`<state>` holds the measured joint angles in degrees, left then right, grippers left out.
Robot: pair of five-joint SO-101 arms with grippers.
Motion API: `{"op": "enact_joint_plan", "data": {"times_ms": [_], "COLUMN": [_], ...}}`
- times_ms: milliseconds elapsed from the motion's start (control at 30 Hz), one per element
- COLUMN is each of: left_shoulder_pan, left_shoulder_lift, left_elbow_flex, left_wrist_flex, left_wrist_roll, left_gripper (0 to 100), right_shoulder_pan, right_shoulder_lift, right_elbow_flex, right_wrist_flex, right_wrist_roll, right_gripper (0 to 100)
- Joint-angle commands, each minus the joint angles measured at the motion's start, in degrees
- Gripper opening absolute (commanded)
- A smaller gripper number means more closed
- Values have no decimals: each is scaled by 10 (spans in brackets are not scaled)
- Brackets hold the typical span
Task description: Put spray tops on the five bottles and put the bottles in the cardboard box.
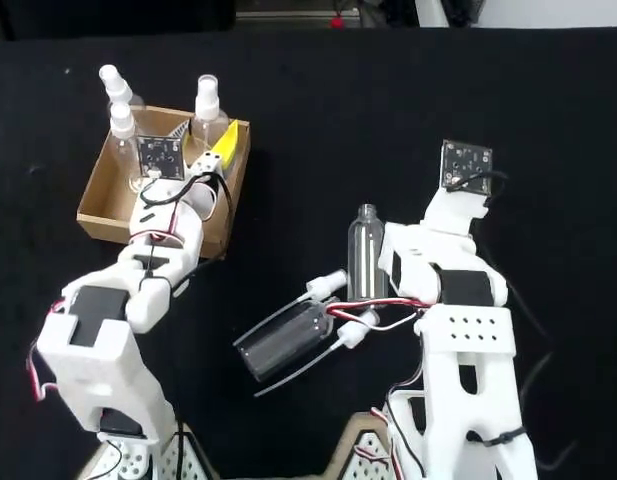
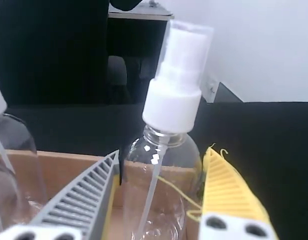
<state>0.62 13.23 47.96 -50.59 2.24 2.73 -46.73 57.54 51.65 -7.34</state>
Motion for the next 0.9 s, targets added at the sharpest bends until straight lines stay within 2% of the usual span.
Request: {"op": "enact_joint_plan", "data": {"times_ms": [0, 567, 733, 867], "left_shoulder_pan": [-7, -8, -8, -8], "left_shoulder_lift": [12, 34, 39, 39], "left_elbow_flex": [-45, -48, -47, -47], "left_wrist_flex": [-18, -18, -15, -16], "left_wrist_roll": [2, -2, 2, 2], "left_gripper": [235, 242, 389, 402], "right_shoulder_pan": [10, 10, 10, 10], "right_shoulder_lift": [-9, -9, -9, -9], "right_elbow_flex": [-2, -1, -1, -1], "right_wrist_flex": [-13, -13, -13, -13], "right_wrist_roll": [8, 8, 8, 8], "right_gripper": [74, 74, 74, 74]}}
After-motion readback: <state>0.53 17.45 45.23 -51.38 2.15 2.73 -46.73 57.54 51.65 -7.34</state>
